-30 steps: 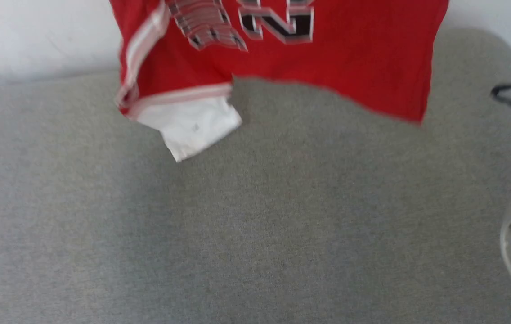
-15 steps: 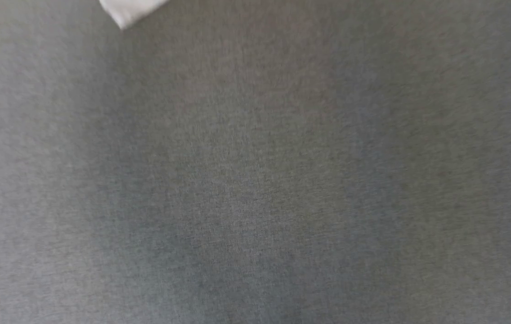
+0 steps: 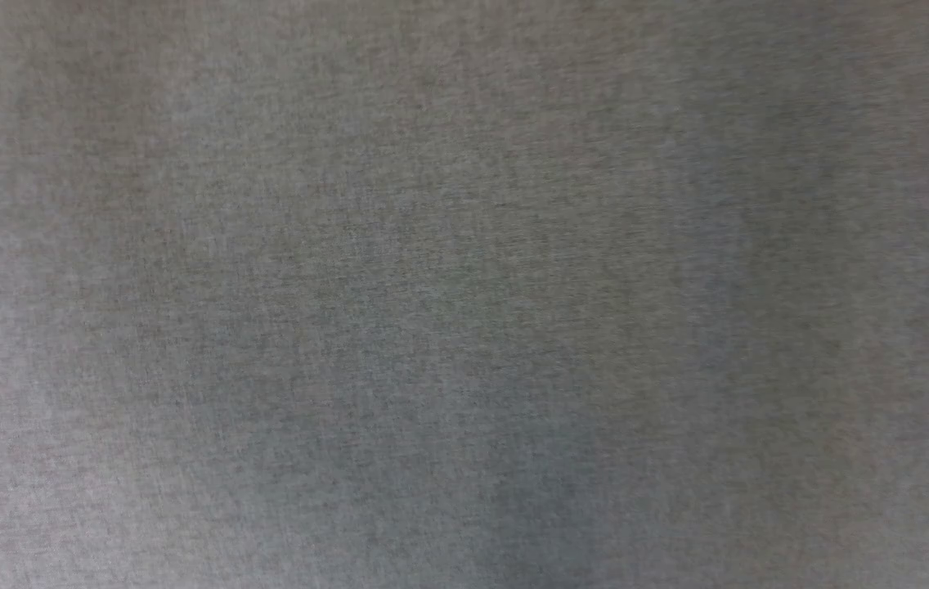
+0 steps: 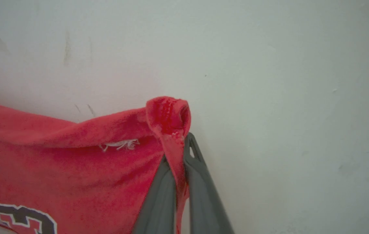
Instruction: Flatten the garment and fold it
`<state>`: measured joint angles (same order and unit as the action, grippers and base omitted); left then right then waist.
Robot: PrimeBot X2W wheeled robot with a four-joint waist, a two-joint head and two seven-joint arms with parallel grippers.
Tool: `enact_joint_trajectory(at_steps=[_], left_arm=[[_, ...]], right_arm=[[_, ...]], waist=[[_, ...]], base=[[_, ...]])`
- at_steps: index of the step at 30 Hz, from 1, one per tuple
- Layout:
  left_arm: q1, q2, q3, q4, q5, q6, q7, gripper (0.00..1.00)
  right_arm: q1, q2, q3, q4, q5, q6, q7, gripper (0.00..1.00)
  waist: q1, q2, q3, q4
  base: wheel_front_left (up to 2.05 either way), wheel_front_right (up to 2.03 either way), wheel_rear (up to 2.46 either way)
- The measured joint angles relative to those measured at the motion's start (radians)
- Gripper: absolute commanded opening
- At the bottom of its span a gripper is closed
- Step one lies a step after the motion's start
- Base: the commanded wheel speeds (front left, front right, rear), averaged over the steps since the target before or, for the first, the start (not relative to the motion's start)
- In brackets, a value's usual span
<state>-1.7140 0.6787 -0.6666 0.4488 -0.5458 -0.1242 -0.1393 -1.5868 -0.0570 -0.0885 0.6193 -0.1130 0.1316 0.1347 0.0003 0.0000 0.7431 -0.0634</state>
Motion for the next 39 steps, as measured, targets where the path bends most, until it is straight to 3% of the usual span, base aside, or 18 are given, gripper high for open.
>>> enact_joint_trajectory(at_steps=[5,10,18,26,33,39], left_arm=[[0.099,0.033,-0.023,-0.079,-0.077,0.0,-0.039,0.0],[0.243,0.072,-0.014,-0.216,-0.142,0.008,-0.068,0.0],[0.628,0.149,-0.048,-0.468,-0.209,0.137,-0.083,0.0],[0.969,0.197,-0.12,-0.626,-0.203,0.279,-0.105,0.0],[1.204,0.195,-0.217,-0.663,-0.221,0.341,-0.106,0.0],[1.35,0.191,-0.284,-0.642,-0.297,0.361,-0.072,0.0]], right_arm=[[0.065,-0.025,0.095,-0.001,0.073,0.0,-0.018,0.0],[0.209,-0.091,0.18,-0.11,0.224,0.0,-0.019,0.0],[0.629,-0.212,0.161,-0.424,0.407,0.0,0.06,0.0],[0.984,-0.207,0.109,-0.64,0.46,0.0,0.12,0.0],[1.216,-0.185,0.088,-0.686,0.495,0.0,0.128,0.0],[1.4,-0.182,0.051,-0.676,0.513,0.0,0.126,0.0]], waist=[[0.0,0.0,0.014,0.019],[-0.0003,0.0,-0.027,0.031],[-0.0005,0.0001,-0.129,0.053],[-0.0006,0.0002,-0.228,0.072],[-0.0005,0.0003,-0.306,0.084],[-0.0005,0.0002,-0.379,0.095]], base=[[0.0,0.0,0.0],[0.0,0.0,0.0],[0.0,0.0,0.0],[0.0,0.0,0.0],[0.0,0.0,0.0],[0.0,0.0,0.0]])
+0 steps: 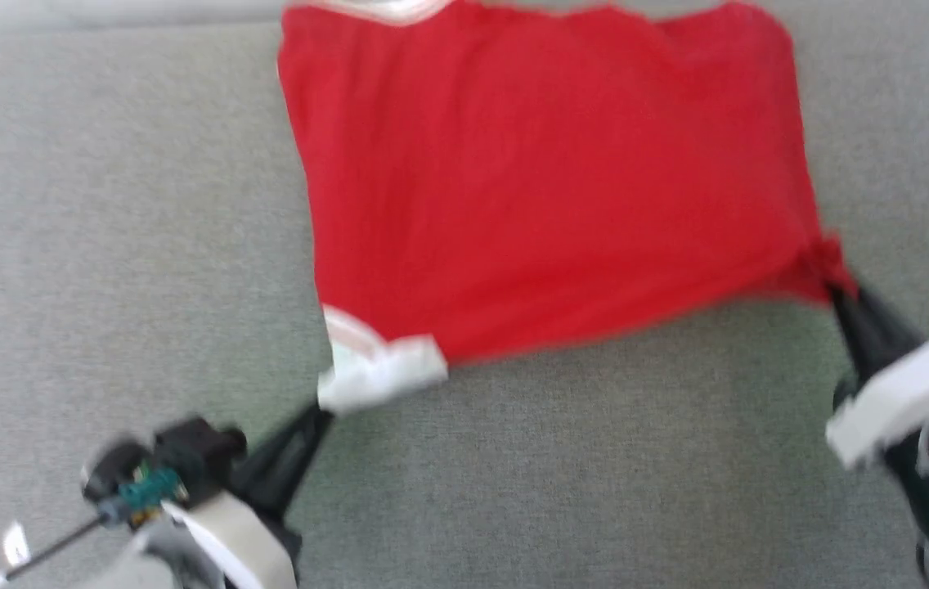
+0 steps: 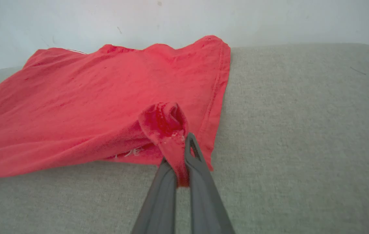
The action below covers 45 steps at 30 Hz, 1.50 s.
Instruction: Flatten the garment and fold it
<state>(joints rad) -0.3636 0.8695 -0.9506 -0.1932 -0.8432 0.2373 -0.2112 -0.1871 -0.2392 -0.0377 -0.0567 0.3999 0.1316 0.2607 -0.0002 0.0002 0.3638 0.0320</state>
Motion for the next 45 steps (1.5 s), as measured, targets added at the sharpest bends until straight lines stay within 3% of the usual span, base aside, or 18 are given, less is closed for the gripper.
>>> enact_joint_trajectory(at_steps=[9,28,37,45], left_arm=[[0.14,-0.013,-0.066,-0.007,-0.146,0.001,0.095,0.0],[0.286,0.026,-0.123,-0.086,-0.322,0.009,0.219,0.0],[0.274,0.058,-0.099,-0.117,-0.275,0.038,0.187,0.0],[0.099,0.105,-0.05,-0.125,-0.138,0.012,0.2,0.0]], right_arm=[[0.241,-0.024,0.002,0.008,0.071,0.0,0.088,0.0],[0.523,-0.043,-0.018,-0.04,0.157,0.0,0.326,0.0],[0.514,-0.041,-0.039,-0.078,0.141,0.0,0.261,0.0],[0.39,-0.056,-0.048,-0.109,0.092,0.0,0.177,0.0]], waist=[[-0.0001,0.0,-0.115,0.013],[0.0001,0.0001,-0.246,0.015],[0.0001,0.0,-0.265,0.008],[0.0003,0.0,-0.209,0.001]], base=[[0.0,0.0,0.0],[0.0,0.0,0.0],[0.0,0.0,0.0],[0.0,0.0,0.0]])
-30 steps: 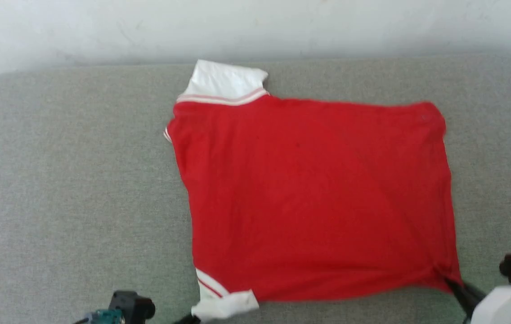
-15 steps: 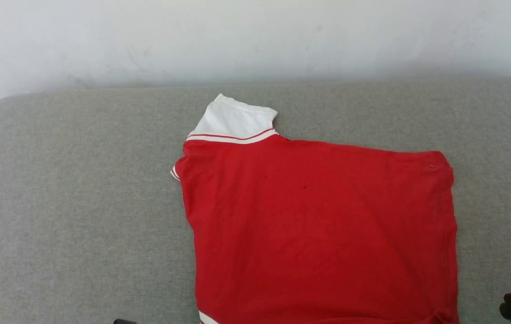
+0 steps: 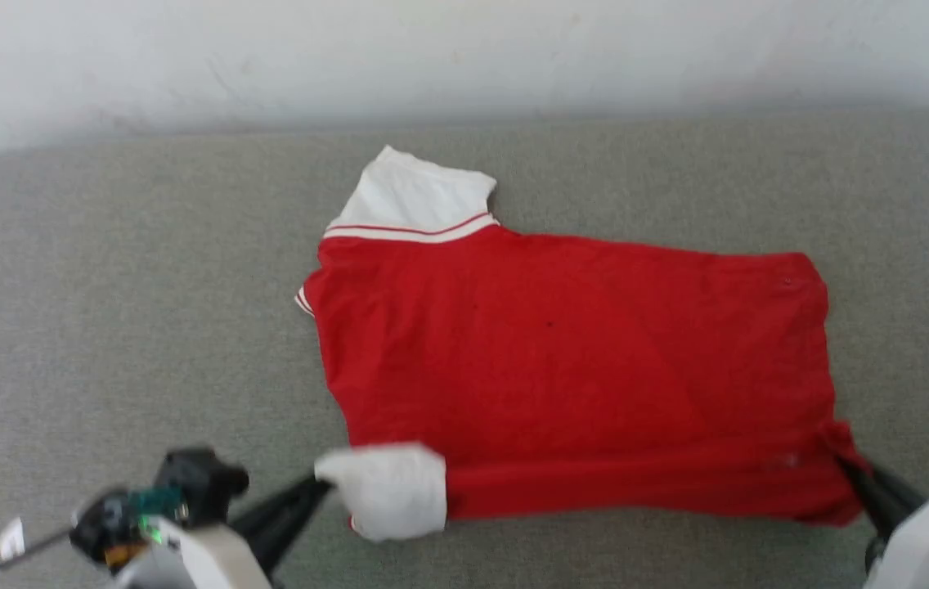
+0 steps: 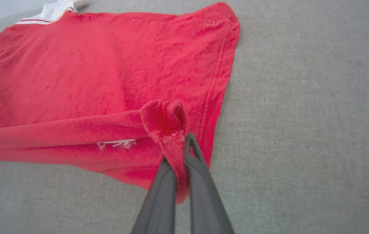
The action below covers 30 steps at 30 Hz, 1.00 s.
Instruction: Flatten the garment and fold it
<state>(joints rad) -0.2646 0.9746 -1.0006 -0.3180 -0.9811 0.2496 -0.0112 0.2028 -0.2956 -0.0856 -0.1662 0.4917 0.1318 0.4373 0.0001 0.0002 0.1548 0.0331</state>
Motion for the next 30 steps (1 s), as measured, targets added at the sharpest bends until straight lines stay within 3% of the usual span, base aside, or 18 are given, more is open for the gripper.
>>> enact_joint_trajectory(at_steps=[10,19,29,30], left_arm=[[-0.257,-0.018,0.058,0.081,0.122,-0.097,0.037,0.0],[-0.364,-0.127,0.061,0.251,0.125,-0.197,0.032,0.0],[-0.371,-0.228,0.052,0.432,0.13,-0.223,-0.08,0.0],[-0.372,-0.235,0.053,0.442,0.13,-0.224,-0.089,0.0]], right_arm=[[-0.237,-0.028,0.056,0.008,-0.055,0.0,-0.025,0.0],[-0.343,-0.038,0.074,0.118,-0.071,0.0,0.003,0.0],[-0.368,-0.034,0.086,0.156,-0.067,0.001,-0.002,0.0],[-0.371,-0.033,0.083,0.157,-0.066,0.001,-0.007,0.07]], waist=[[0.0002,0.0,0.127,-0.018],[0.0003,0.0,0.241,-0.031],[-0.0002,0.0,0.296,-0.032],[-0.0002,0.0,0.298,-0.032]], base=[[0.0,0.0,0.0],[0.0,0.0,0.0],[0.0,0.0,0.0],[0.0,0.0,0.0]])
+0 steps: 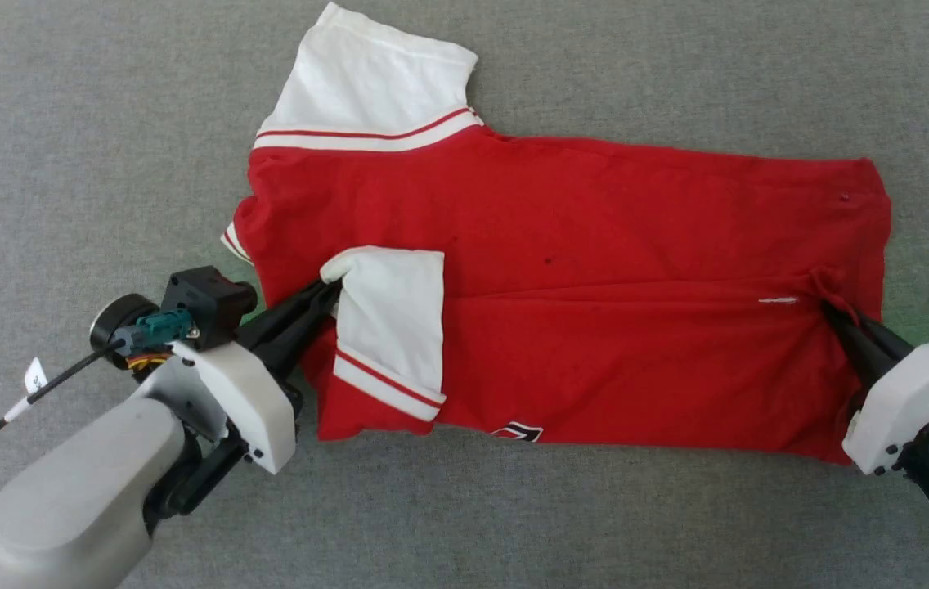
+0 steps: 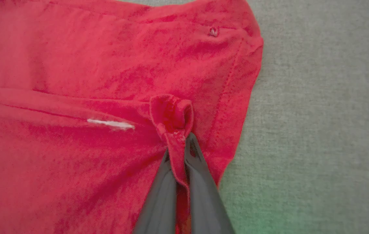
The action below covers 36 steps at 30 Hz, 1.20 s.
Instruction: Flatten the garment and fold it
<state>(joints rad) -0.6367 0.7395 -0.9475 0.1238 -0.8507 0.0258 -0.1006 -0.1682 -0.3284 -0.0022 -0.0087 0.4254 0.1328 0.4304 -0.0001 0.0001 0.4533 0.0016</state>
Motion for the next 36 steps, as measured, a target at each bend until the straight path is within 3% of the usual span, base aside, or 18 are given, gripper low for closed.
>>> enact_joint_trajectory(at_steps=[1,2,3,5,7,8,9,13,16,19,23,26,29,32,36], left_arm=[[0.0,-0.008,0.002,0.01,0.0,-0.001,-0.008,0.0],[0.0,-0.016,0.004,0.02,-0.001,-0.006,-0.018,0.0],[0.0,-0.023,0.006,0.028,-0.001,-0.007,-0.026,0.0],[0.0,-0.036,0.007,0.045,-0.002,-0.007,-0.034,0.24],[0.0,-0.046,0.008,0.059,-0.008,-0.007,-0.041,0.56],[0.0,-0.048,0.009,0.062,-0.015,-0.006,-0.041,0.84],[0.001,-0.049,0.009,0.064,-0.019,-0.006,-0.043,1.0],[0.039,-0.041,0.023,0.061,-0.041,0.021,-0.064,1.0],[0.096,-0.022,0.046,0.031,-0.062,0.064,-0.095,1.0],[0.159,0.008,0.09,-0.029,-0.072,0.134,-0.127,1.0],[0.253,0.025,0.202,-0.138,-0.038,0.271,-0.155,1.0],[0.347,-0.017,0.345,-0.262,0.069,0.363,-0.156,1.0],[0.475,-0.087,0.455,-0.354,0.194,0.404,-0.156,1.0],[0.604,-0.163,0.531,-0.387,0.298,0.421,-0.157,1.0],[0.731,-0.261,0.557,-0.354,0.365,0.388,-0.156,1.0]], right_arm=[[-0.004,0.004,-0.006,0.003,0.0,0.0,-0.002,0.51],[-0.007,0.011,-0.012,0.006,0.003,0.0,-0.005,1.0],[-0.01,0.016,-0.017,0.01,0.006,0.0,-0.008,1.0],[-0.012,0.021,-0.018,0.012,0.008,0.0,-0.01,1.0],[-0.011,0.025,-0.02,0.015,0.016,0.0,-0.011,1.0],[-0.01,0.026,-0.018,0.014,0.017,0.0,-0.011,1.0],[-0.008,0.026,-0.019,0.014,0.019,0.0,-0.011,1.0],[0.022,0.024,-0.019,-0.012,0.034,-0.001,-0.019,1.0],[0.052,0.025,-0.029,-0.051,0.046,-0.001,-0.027,1.0],[0.088,0.035,-0.068,-0.097,0.048,-0.001,-0.05,1.0],[0.131,0.086,-0.169,-0.162,-0.017,-0.001,-0.14,1.0],[0.167,0.147,-0.228,-0.208,-0.096,-0.001,-0.232,1.0],[0.213,0.207,-0.252,-0.225,-0.161,-0.001,-0.316,1.0],[0.261,0.24,-0.249,-0.219,-0.217,-0.001,-0.388,1.0],[0.33,0.27,-0.248,-0.19,-0.273,-0.001,-0.459,1.0]], waist=[[0.0,0.0,0.001,0.001],[0.0,0.0,0.001,0.002],[0.0001,0.0,0.0,0.003],[0.0001,0.0,-0.008,0.005],[0.0001,0.0,-0.021,0.007],[0.0002,0.0,-0.03,0.008],[0.0002,0.0,-0.039,0.009],[0.0001,0.0,-0.086,0.011],[0.0001,0.0,-0.127,0.012],[0.0,-0.0001,-0.169,0.013],[-0.0001,-0.0001,-0.22,0.017],[-0.0002,-0.0001,-0.25,0.023],[-0.0002,-0.0001,-0.273,0.03],[-0.0002,-0.0001,-0.29,0.036],[-0.0001,-0.0001,-0.317,0.042]], base=[[0.0,0.0,0.0],[0.0,0.0,0.0],[0.0,0.0,0.0],[0.0,0.0,0.0],[0.0,0.0,0.0],[0.0,0.0,0.0],[0.0,0.0,0.0],[0.0,0.0,0.0],[0.0,0.0,0.0],[0.0,0.0,0.0],[0.0,0.0,0.0],[0.0,0.0,0.0],[0.0,0.0,0.0],[0.0,0.0,0.0],[0.0,0.0,0.0]])
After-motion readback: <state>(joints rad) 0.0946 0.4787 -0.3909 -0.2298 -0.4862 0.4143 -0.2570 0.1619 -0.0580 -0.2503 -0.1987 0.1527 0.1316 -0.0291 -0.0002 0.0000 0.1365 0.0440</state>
